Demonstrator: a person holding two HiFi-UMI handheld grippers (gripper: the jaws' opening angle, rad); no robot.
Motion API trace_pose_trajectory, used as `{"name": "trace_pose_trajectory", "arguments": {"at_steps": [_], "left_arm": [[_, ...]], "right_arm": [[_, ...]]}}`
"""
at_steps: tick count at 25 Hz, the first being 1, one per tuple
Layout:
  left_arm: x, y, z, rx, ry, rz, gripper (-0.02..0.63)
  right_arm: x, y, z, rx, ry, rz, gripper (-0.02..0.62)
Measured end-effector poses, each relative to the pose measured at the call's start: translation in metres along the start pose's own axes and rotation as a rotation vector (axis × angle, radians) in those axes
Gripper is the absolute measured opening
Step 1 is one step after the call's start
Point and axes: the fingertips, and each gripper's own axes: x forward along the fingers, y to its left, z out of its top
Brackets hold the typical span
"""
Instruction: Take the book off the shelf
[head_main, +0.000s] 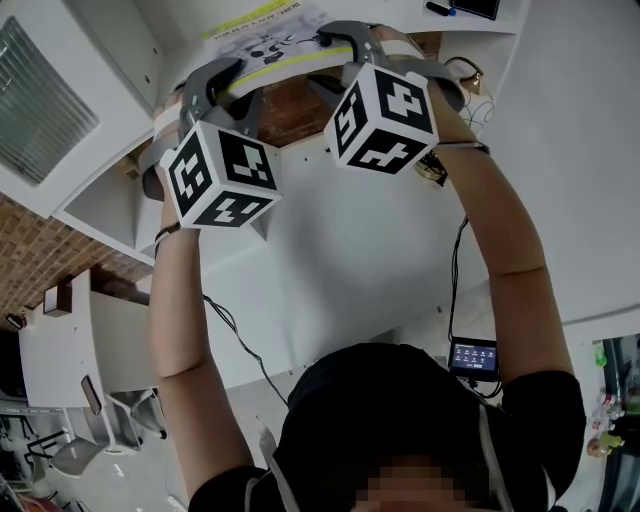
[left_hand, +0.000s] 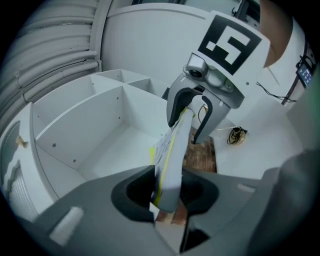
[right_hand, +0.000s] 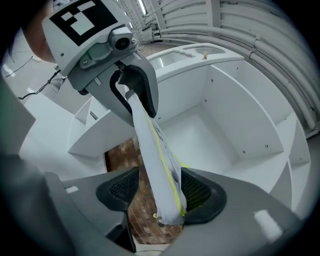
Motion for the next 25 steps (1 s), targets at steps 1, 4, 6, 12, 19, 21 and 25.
{"name": "trace_pose_trajectory", "arguments": {"at_steps": [1, 4, 6, 12, 19, 21, 25], "left_arm": [[-0.002, 0.0, 0.001, -0.002, -0.005, 0.002, 0.112], [-0.008, -0.002, 0.003, -0.011, -0.015, -0.001, 0.11], [-0.012, -0.002, 0.004, -0.019, -0.021, -0.005, 0.11], [-0.025, -0.002, 0.004, -0.028, -0.032, -0.003, 0.112], [-0.036, -0.006, 0.005, -0.01, -0.048, 0.012, 0.115], [-0.041, -0.008, 0.005, -0.002, -0.051, 0.015, 0.115], [-0.05, -0.014, 0.007, 0.0, -0.062, 0.034, 0.121]], "right_arm": [[-0.001, 0.001, 0.0, 0.002, -0.002, -0.002, 0.268], [-0.007, 0.001, 0.002, -0.003, -0.01, -0.017, 0.252], [-0.011, 0.001, 0.004, -0.012, -0.011, -0.027, 0.244], [-0.022, -0.003, 0.009, -0.036, -0.005, -0.094, 0.117], [-0.032, 0.003, 0.013, -0.034, 0.001, -0.086, 0.113], [-0.036, 0.006, 0.014, -0.036, 0.005, -0.093, 0.11], [-0.045, 0.013, 0.014, -0.046, 0.012, -0.116, 0.107]]}}
